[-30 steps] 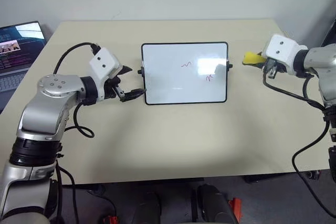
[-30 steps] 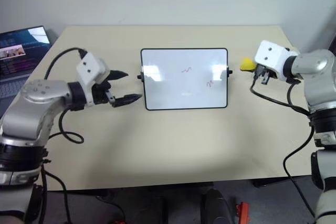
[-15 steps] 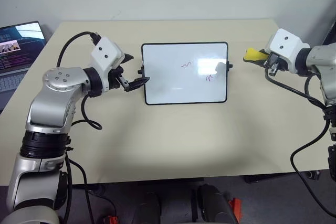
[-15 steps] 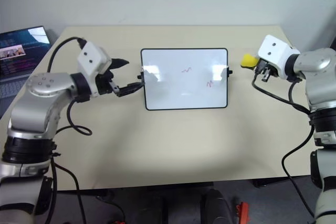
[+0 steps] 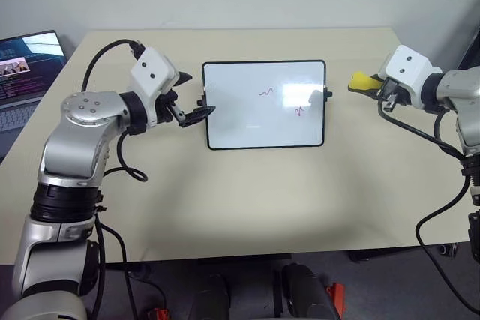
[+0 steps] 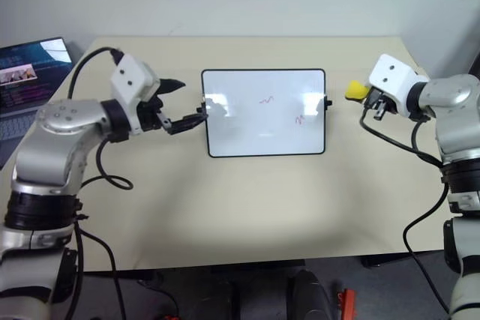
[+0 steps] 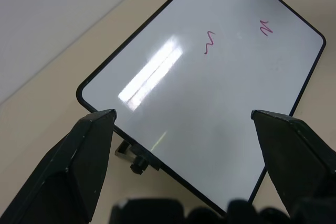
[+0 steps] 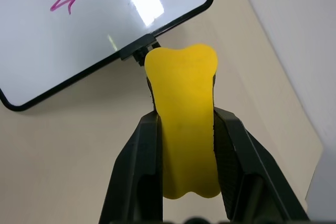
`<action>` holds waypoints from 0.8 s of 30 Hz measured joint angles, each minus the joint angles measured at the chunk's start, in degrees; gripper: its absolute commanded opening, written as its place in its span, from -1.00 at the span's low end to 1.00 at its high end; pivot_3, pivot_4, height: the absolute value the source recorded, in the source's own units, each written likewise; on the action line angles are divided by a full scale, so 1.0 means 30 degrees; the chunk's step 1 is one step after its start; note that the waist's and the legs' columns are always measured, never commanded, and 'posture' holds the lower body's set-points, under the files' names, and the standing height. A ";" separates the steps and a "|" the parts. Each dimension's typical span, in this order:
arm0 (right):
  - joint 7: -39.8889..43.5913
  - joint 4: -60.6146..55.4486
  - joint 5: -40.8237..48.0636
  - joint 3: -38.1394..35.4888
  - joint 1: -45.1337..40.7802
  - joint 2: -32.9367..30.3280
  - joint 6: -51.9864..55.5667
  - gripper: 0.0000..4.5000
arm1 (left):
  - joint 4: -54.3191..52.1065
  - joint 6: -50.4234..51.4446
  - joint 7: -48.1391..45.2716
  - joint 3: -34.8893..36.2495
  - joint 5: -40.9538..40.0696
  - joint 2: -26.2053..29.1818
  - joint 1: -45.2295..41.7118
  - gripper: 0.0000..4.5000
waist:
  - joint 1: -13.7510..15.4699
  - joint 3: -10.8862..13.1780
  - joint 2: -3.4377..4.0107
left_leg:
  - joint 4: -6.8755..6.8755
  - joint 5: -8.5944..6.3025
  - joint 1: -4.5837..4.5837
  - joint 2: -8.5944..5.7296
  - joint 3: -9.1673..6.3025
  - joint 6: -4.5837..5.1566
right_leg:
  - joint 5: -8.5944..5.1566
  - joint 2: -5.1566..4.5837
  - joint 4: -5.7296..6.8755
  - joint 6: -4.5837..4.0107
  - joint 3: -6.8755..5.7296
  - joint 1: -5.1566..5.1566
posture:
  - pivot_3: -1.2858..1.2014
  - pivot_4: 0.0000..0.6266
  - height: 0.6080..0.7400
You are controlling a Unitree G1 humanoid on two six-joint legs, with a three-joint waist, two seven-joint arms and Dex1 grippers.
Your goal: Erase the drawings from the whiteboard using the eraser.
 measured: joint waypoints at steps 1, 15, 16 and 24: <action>-0.0084 -0.0127 0.0258 -0.0123 -0.0125 0.0236 0.0049 -0.57 | 0.0000 -0.0004 -0.0017 0.0000 0.0006 -0.0010 -0.0055 1.00 | -0.0025 0.0000 0.0000 | 0.0000 0.0000 0.0003 0.0002 -0.0001 0.0000 | 0.0000 0.0000 0.0003 -0.0001 0.0000 0.0000 | 0.03 -0.52 1.00; -0.0615 -0.0661 0.0825 -0.0357 -0.0458 0.0996 0.0472 -0.57 | -0.0004 -0.0003 -0.0171 -0.0001 0.0027 -0.0010 -0.0029 1.00 | 0.0050 -0.0001 0.0000 | 0.0007 0.0000 0.0003 -0.0001 -0.0005 0.0000 | 0.0002 0.0000 0.0009 0.0000 -0.0002 0.0004 | 0.03 -0.52 1.00; -0.0615 -0.0662 0.0826 -0.0357 -0.0458 0.0997 0.0478 -0.57 | -0.0003 -0.0004 -0.0175 -0.0001 0.0027 -0.0010 -0.0027 1.00 | 0.0036 -0.0001 0.0000 | 0.0006 0.0001 0.0003 -0.0001 -0.0005 0.0000 | 0.0002 0.0000 0.0009 0.0000 -0.0002 0.0003 | 0.03 -0.52 1.00; -0.0668 -0.0671 0.0847 -0.0357 -0.0473 0.1086 0.0520 -0.57 | -0.0004 -0.0004 -0.0185 0.0000 -0.0061 -0.0093 -0.0027 1.00 | 0.0033 -0.0001 0.0000 | 0.0007 0.0001 0.0002 -0.0001 -0.0005 0.0000 | 0.0002 0.0000 0.0010 0.0000 -0.0002 0.0003 | 0.03 -0.52 1.00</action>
